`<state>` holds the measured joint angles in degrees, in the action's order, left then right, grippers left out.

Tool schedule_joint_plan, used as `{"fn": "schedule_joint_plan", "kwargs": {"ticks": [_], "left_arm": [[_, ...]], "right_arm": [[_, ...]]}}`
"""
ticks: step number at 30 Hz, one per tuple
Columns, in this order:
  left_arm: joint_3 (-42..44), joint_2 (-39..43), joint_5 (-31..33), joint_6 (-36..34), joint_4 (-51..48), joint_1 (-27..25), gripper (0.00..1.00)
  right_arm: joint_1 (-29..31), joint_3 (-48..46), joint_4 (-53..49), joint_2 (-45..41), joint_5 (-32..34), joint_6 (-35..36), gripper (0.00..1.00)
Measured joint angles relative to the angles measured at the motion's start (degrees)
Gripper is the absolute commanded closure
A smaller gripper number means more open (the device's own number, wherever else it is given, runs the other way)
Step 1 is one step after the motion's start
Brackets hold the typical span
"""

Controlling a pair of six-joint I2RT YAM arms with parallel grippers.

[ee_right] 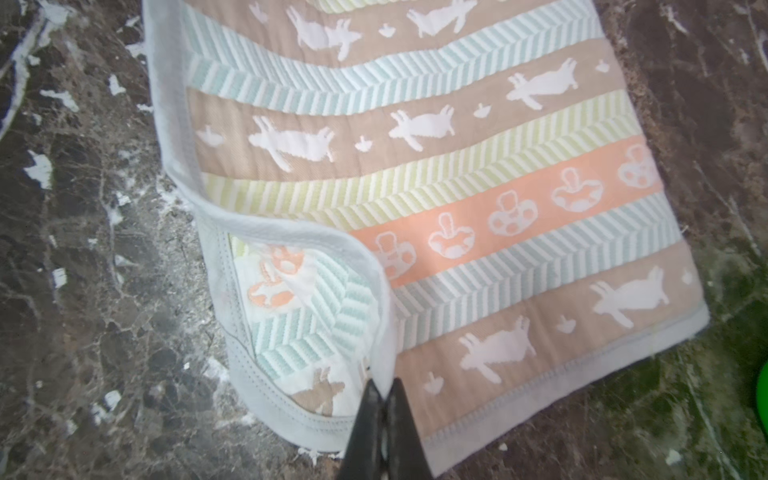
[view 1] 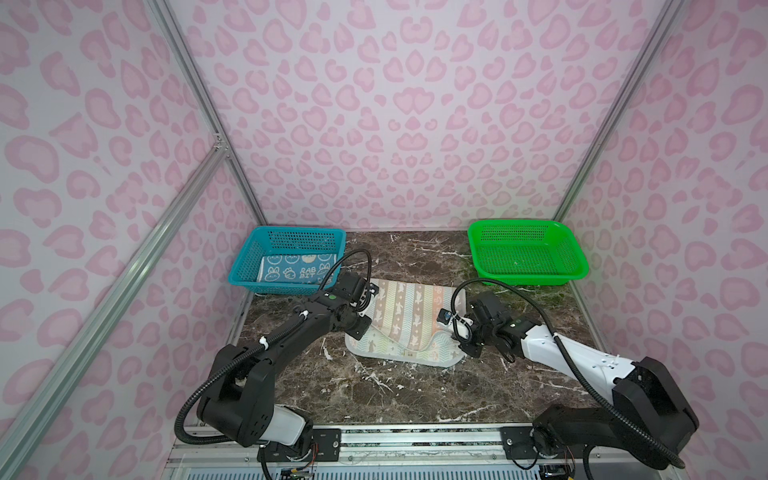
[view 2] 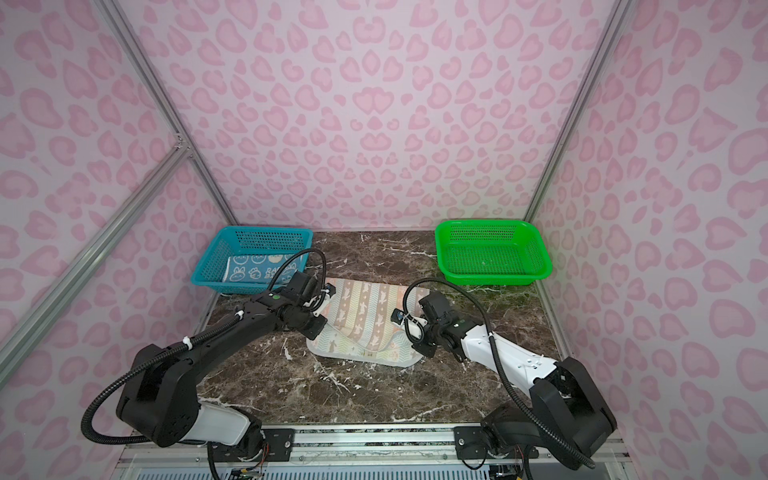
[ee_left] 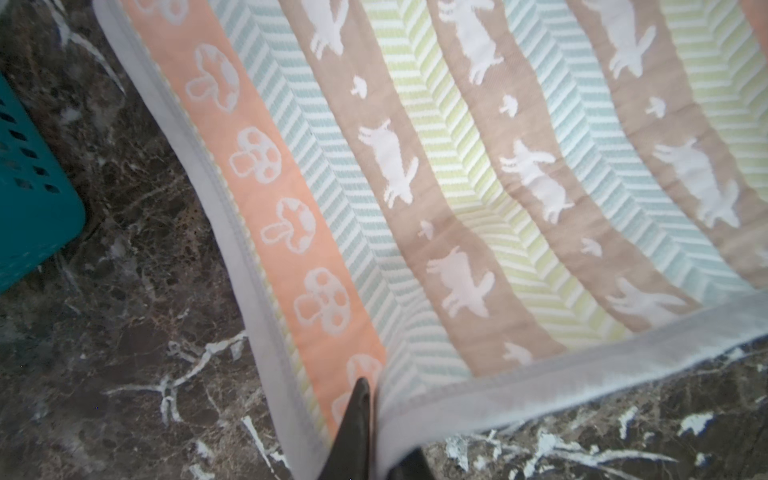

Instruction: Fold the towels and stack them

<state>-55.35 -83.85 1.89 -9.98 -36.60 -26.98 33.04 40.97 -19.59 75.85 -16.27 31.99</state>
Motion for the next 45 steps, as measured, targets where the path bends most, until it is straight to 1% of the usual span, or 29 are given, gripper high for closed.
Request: {"fn": "schedule_joint_plan", "kwargs": {"ticks": [2,4,7,9,11,14,15,16,18,19,20,22,25,28,33,37,39,40,42,45], "left_arm": [[0.5,-0.7,1.2,0.8,-0.2,-0.8,0.77],[0.8,-1.5,2.4,1.0,-0.9,-1.4,0.73],[0.9,-2.5,3.8,1.9,-1.1,-1.7,0.65],[0.9,-2.6,4.7,2.7,-1.3,-1.9,0.56],[0.9,-2.6,5.5,3.1,-1.5,-1.9,0.52],[0.9,-2.4,6.7,4.0,-2.2,-2.0,0.45],[1.0,-2.0,7.3,4.3,-2.4,-2.0,0.42],[1.1,-1.5,7.6,4.6,-2.6,-2.0,0.34],[1.2,-0.2,8.7,5.4,-2.7,-2.0,0.33],[1.3,0.2,9.1,5.9,-2.8,-2.0,0.25],[1.5,0.7,9.6,5.7,-2.7,-2.0,0.24],[1.9,1.7,10.6,6.4,-2.8,-2.0,0.24],[2.2,3.3,12.0,7.1,-2.8,-2.0,0.23],[2.2,4.8,13.2,8.3,-2.6,-1.9,0.21],[1.6,8.2,14.2,9.5,-2.5,-1.0,0.19],[0.4,11.0,14.5,10.1,-2.5,0.4,0.18],[0.0,11.8,14.4,10.6,-2.4,1.0,0.20],[0.0,12.1,14.2,11.0,-2.4,1.3,0.21],[0.0,12.3,12.7,12.0,-2.1,1.9,0.30],[0.8,11.8,8.3,15.3,0.7,2.2,0.54]], "right_arm": [[0.5,-0.3,-1.4,0.0,-0.3,0.7,0.79],[0.9,-0.5,-2.9,-0.3,-0.3,1.8,0.74],[1.0,-1.2,-4.4,-1.7,-0.3,2.3,0.67],[1.1,-1.5,-5.1,-2.9,-0.2,2.7,0.63],[1.1,-1.6,-5.5,-4.0,0.0,3.1,0.58],[1.1,-1.6,-6.1,-5.6,0.3,3.6,0.55],[1.1,-1.6,-6.2,-6.2,0.7,3.6,0.53],[1.0,-1.6,-6.4,-6.7,1.2,3.6,0.50],[0.8,-1.8,-6.4,-8.2,1.4,3.5,0.46],[0.7,-2.0,-6.3,-8.9,1.6,3.2,0.44],[0.5,-2.2,-6.0,-9.7,2.0,2.1,0.41],[0.2,-2.3,-5.1,-10.8,3.4,-0.5,0.39],[-0.2,-1.2,-3.7,-11.1,4.9,-6.0,0.40],[-0.3,1.5,-3.7,-9.3,5.3,-11.7,0.40],[-0.3,6.4,-4.6,-2.8,4.2,-21.4,0.42],[0.0,9.1,-5.9,2.8,2.7,-28.5,0.47],[0.7,9.4,-6.0,5.2,2.1,-32.1,0.49],[1.2,9.4,-5.9,6.0,1.7,-33.4,0.50],[2.3,9.4,-5.6,7.6,1.5,-36.3,0.54],[3.8,9.4,-4.3,10.1,1.7,-40.4,0.59]]}}
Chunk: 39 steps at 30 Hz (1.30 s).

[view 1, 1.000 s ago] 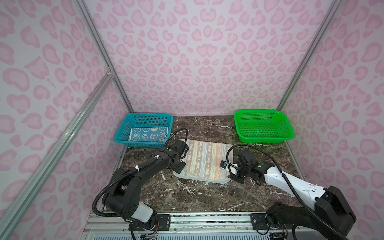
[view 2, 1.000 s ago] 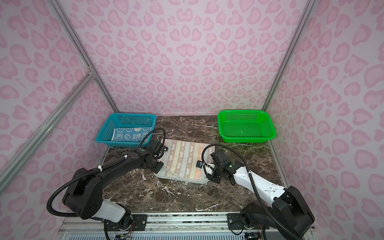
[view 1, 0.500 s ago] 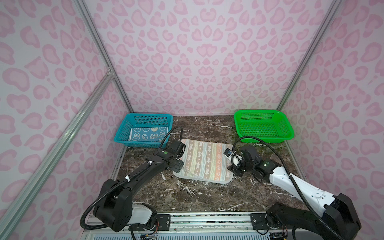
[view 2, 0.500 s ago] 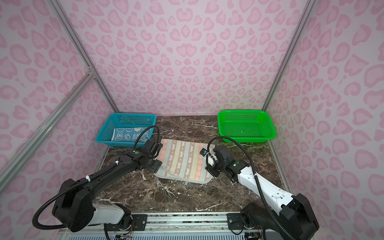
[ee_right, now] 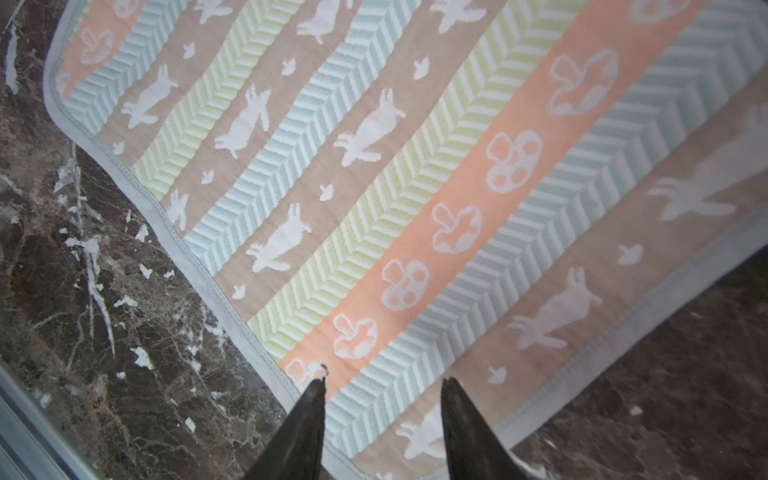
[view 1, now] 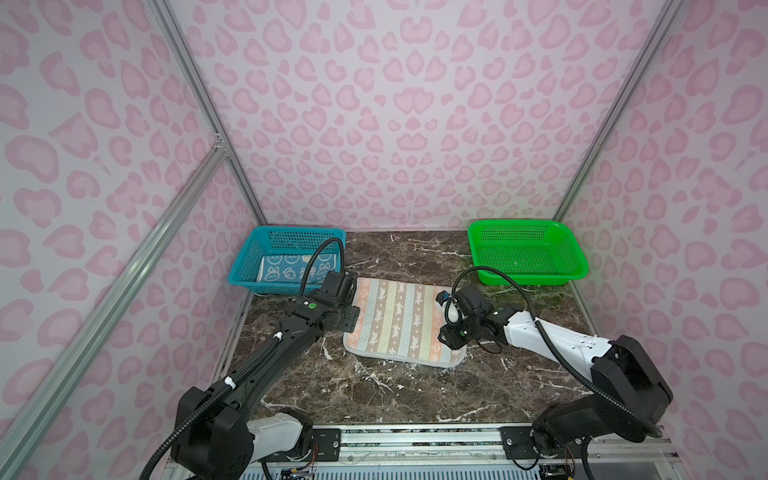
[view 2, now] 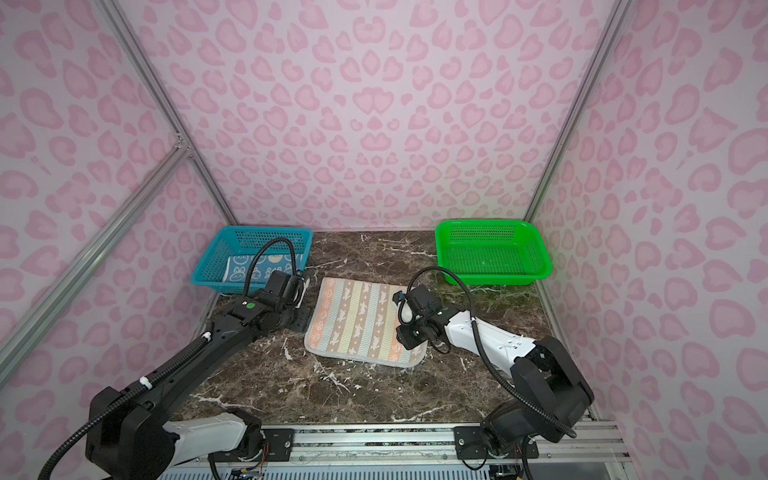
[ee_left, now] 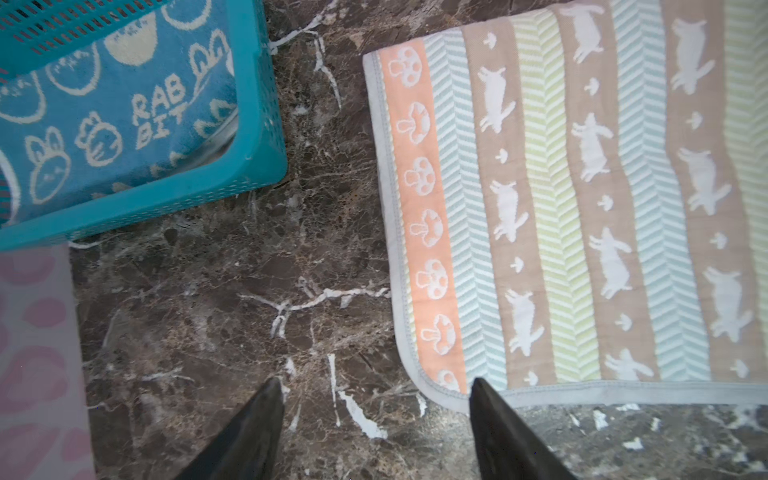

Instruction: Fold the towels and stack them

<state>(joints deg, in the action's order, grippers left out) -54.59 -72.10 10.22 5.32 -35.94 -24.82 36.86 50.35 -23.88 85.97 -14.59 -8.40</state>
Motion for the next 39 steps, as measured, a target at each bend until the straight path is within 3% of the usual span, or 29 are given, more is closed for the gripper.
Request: {"fn": "schedule_joint_plan", "kwargs": {"ticks": [4,9,16,26,39], "left_arm": [[4.4,-2.6,-6.8,6.5,6.3,0.0,0.96],[6.8,-9.1,-11.9,13.5,12.9,0.0,0.97],[9.6,-12.9,-16.1,17.9,15.2,-0.3,0.97],[15.5,-11.4,-19.0,22.1,15.0,-3.0,0.97],[20.9,-3.1,-19.8,28.0,12.1,-11.5,0.97]], "right_arm": [[1.4,-0.2,0.4,2.4,1.2,-4.0,0.65],[1.6,-0.9,0.2,4.3,2.6,-6.7,0.67],[1.6,0.0,-2.6,7.3,3.1,-7.4,0.70],[1.4,1.6,-7.5,8.0,4.1,-7.5,0.71],[0.9,2.1,-18.6,5.5,6.2,-6.3,0.68]]}}
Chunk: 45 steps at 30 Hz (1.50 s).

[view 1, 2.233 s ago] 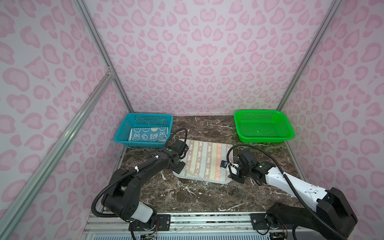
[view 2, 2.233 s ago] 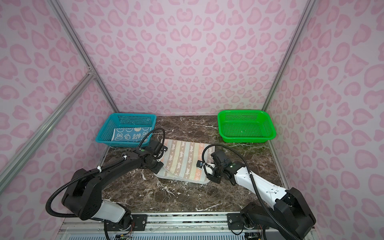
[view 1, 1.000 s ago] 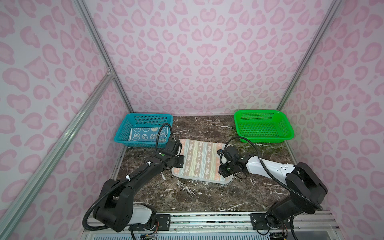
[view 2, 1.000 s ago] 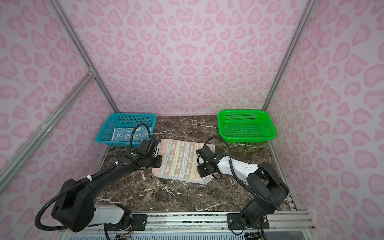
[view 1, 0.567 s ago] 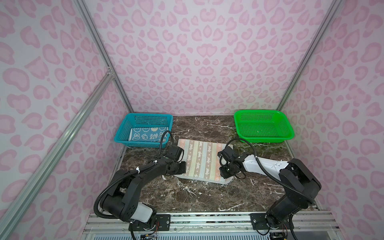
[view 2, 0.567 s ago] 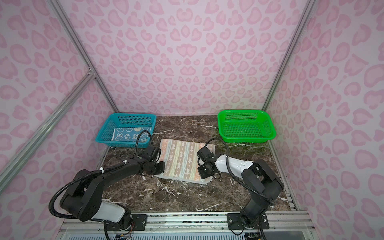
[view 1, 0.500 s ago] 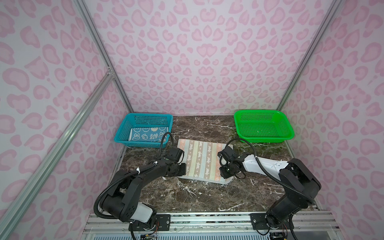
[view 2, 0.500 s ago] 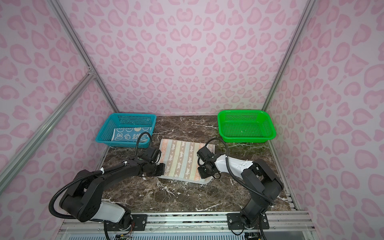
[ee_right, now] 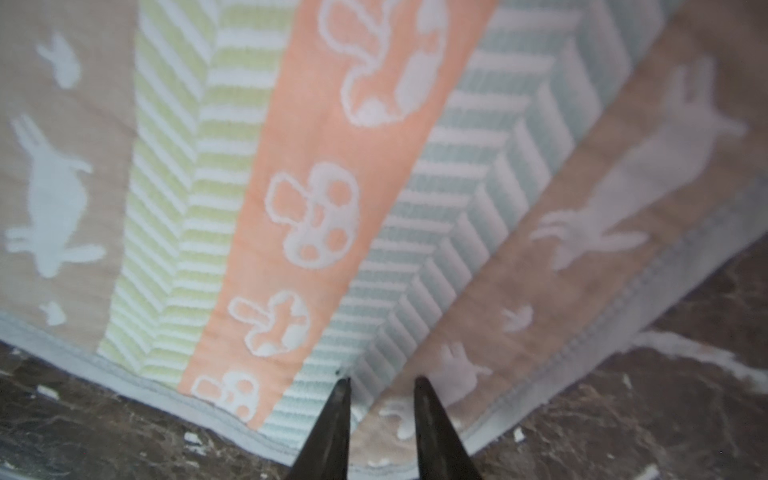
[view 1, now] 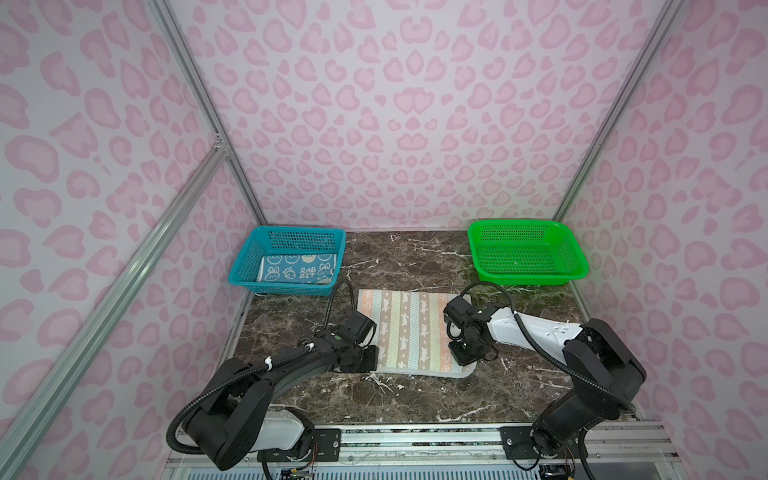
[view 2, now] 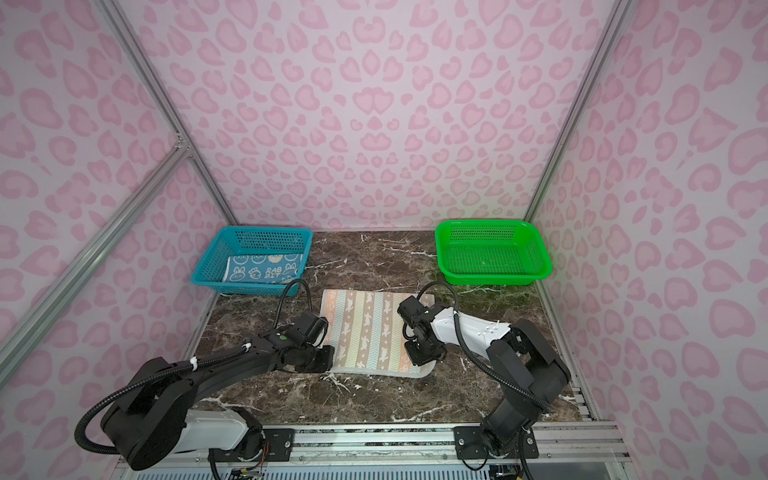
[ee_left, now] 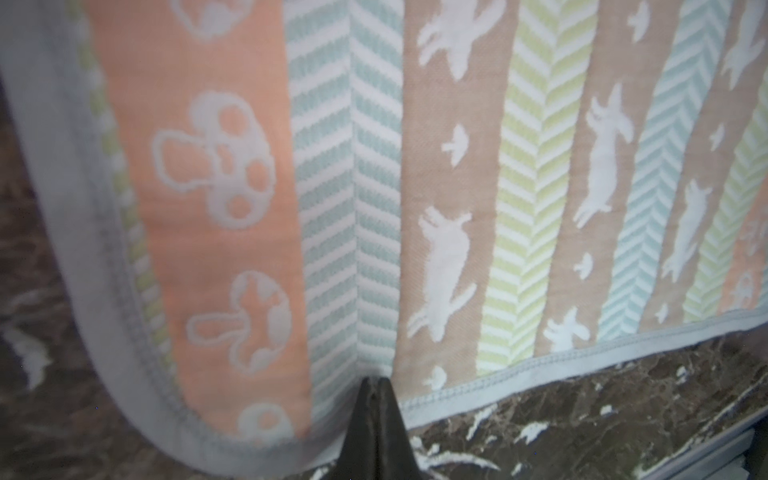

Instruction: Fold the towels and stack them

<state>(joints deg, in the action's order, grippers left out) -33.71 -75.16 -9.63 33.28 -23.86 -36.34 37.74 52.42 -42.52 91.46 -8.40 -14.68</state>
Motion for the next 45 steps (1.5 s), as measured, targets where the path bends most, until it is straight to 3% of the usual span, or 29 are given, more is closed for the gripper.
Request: {"fn": "schedule_joint_plan", "kwargs": {"ticks": [5,11,13,18,21,28,38,45], "left_arm": [[-1.3,5.9,2.9,0.5,-1.8,-0.8,0.97],[-10.0,6.8,9.3,-0.8,-3.3,0.3,0.93],[-13.7,4.3,11.0,-2.1,-3.6,2.1,0.85],[-20.5,-2.9,12.2,-4.6,-3.5,7.8,0.41],[-23.8,-7.4,12.3,-5.4,-3.2,11.3,0.32],[-29.8,-18.6,10.9,-8.3,-1.3,17.4,0.32],[-38.8,-32.0,8.3,-12.3,-0.2,19.3,0.47],[-39.8,-35.9,8.4,-12.5,-0.1,19.8,0.56]], "right_arm": [[-2.8,0.1,2.6,-3.6,-1.5,0.0,0.65],[-10.4,1.6,9.6,-5.7,-1.7,-3.9,0.59],[-13.3,1.8,12.5,-5.7,-1.1,-6.2,0.57],[-18.0,2.2,18.7,-4.3,0.4,-10.9,0.54],[-19.8,3.3,20.8,-1.9,0.4,-12.6,0.54],[-21.0,5.7,25.4,4.3,0.8,-16.0,0.60],[-20.9,9.3,29.0,11.1,0.9,-17.7,0.63],[-20.4,11.4,29.2,14.3,1.3,-17.9,0.67]]}}
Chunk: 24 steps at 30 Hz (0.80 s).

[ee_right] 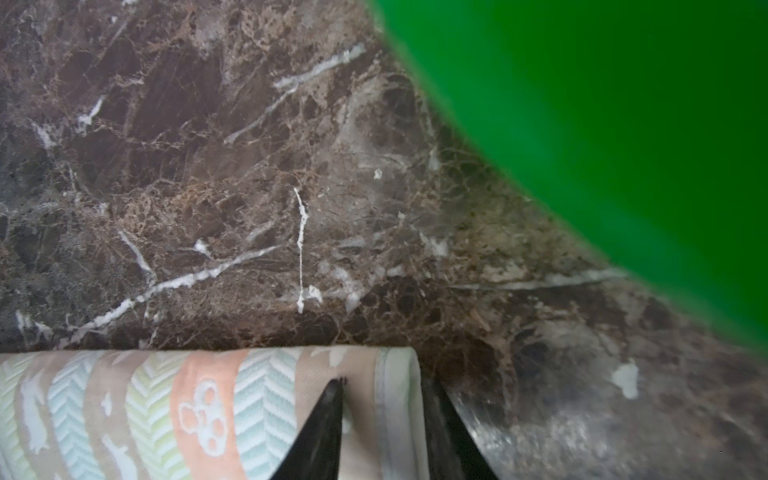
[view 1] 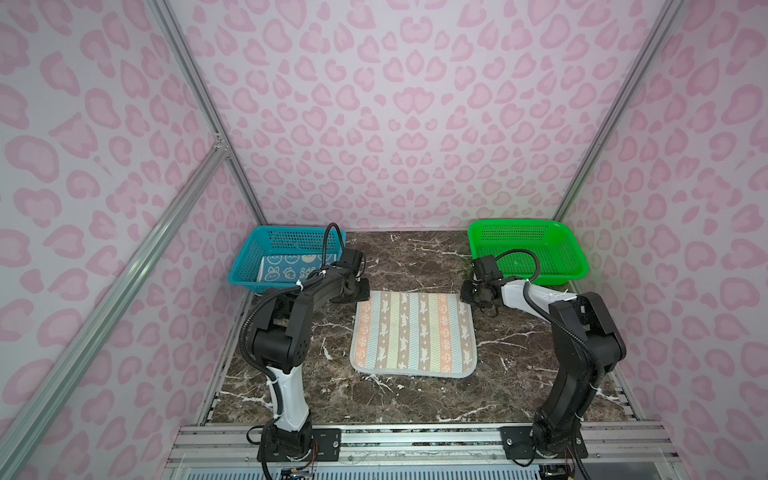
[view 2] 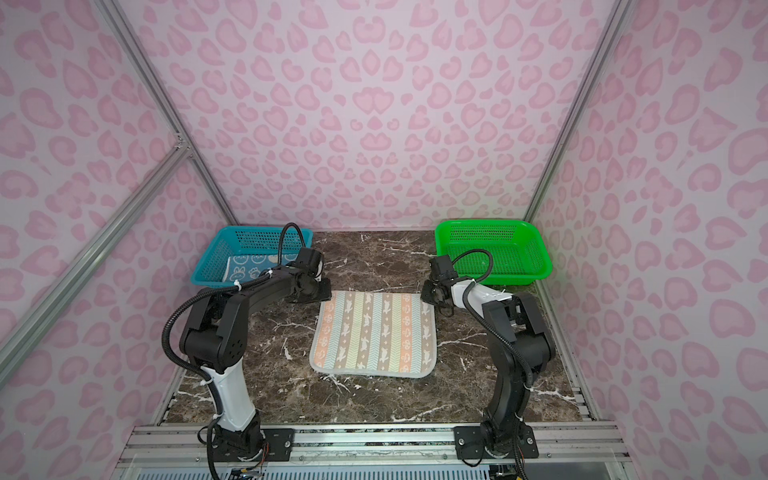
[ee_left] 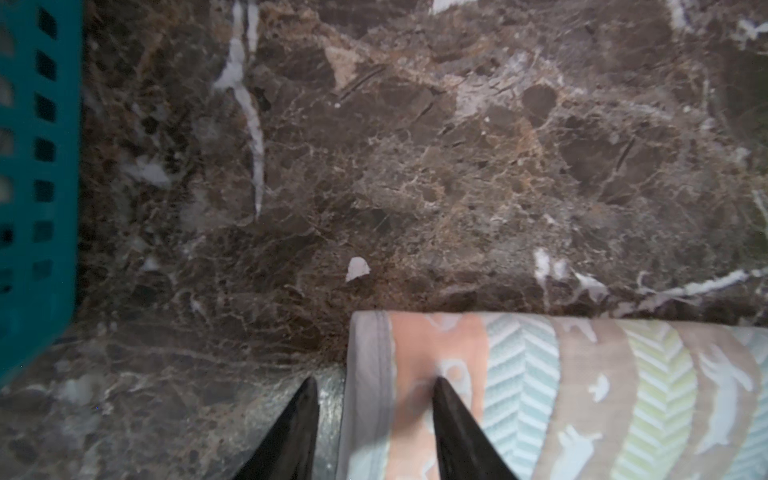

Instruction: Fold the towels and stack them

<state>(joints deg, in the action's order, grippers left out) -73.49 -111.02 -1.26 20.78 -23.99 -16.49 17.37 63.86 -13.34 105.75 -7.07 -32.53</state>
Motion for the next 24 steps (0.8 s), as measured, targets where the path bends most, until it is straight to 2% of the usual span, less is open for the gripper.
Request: {"fn": "schedule_joint_plan", "kwargs": {"ticks": [2,7,12,18,21,23,24], "left_arm": [[0.0,-0.3,0.0,0.0,0.0,0.1,0.56],[-0.4,-1.0,0.0,0.0,0.0,0.3,0.42],[-2.4,-2.1,-0.5,0.0,0.3,0.6,0.43],[-4.7,-4.4,-0.9,0.1,0.2,0.6,0.63],[-5.3,-5.4,-0.7,0.2,0.5,0.6,0.80],[-5.4,-5.7,-1.4,0.2,0.6,0.6,0.97],[-5.4,-5.7,-1.5,0.2,0.8,0.6,0.97]], "right_arm": [[0.2,0.8,0.0,0.6,0.2,0.0,0.67],[0.6,2.1,-0.1,1.0,0.8,0.2,0.67],[0.6,2.4,-0.1,1.6,1.2,0.2,0.67],[1.0,2.7,-0.2,2.3,2.2,0.6,0.74],[1.3,3.6,-0.3,2.7,3.0,1.2,0.80],[1.4,4.0,-0.4,2.9,3.2,1.7,0.86],[1.4,4.1,-0.5,3.0,3.3,2.0,0.89]]}}
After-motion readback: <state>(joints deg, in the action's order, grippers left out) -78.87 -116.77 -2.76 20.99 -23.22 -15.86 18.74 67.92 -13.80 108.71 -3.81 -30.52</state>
